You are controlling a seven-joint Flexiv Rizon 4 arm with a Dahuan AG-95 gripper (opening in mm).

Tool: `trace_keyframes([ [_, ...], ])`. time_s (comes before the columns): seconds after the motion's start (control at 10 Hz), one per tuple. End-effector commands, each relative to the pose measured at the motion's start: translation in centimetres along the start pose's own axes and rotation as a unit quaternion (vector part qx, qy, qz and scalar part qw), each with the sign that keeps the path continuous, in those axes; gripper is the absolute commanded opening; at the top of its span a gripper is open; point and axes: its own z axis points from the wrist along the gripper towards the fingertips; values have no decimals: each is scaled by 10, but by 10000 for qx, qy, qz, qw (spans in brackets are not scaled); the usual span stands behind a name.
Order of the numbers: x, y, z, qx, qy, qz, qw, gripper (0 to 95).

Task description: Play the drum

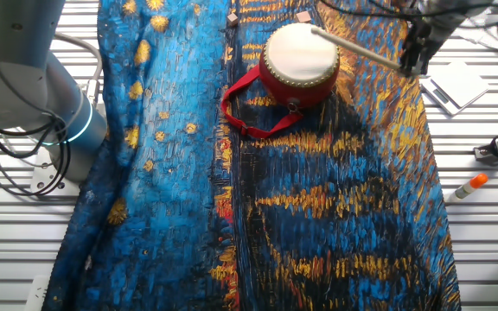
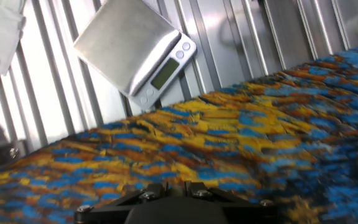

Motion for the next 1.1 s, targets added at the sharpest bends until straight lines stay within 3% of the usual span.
trace_keyframes([
  [0.1, -6, -5, 12, -153, -611, -49, 9980, 0],
  [0.2, -7, -6, 13, -212, -880, -75, 9959, 0],
  [0.3, -7, -6, 13, -218, -1022, -126, 9944, 0],
  [0.5, -7, -6, 12, -288, -1067, -74, 9938, 0],
  [0.6, -6, -6, 9, -582, -877, 88, 9944, 0],
  [0.7, -4, -8, 3, -995, -579, 163, 9932, 0],
  [0.9, 0, -14, -13, -982, -263, 144, 9947, 0],
  [1.1, 2, -16, -24, -895, -174, 129, 9957, 0],
])
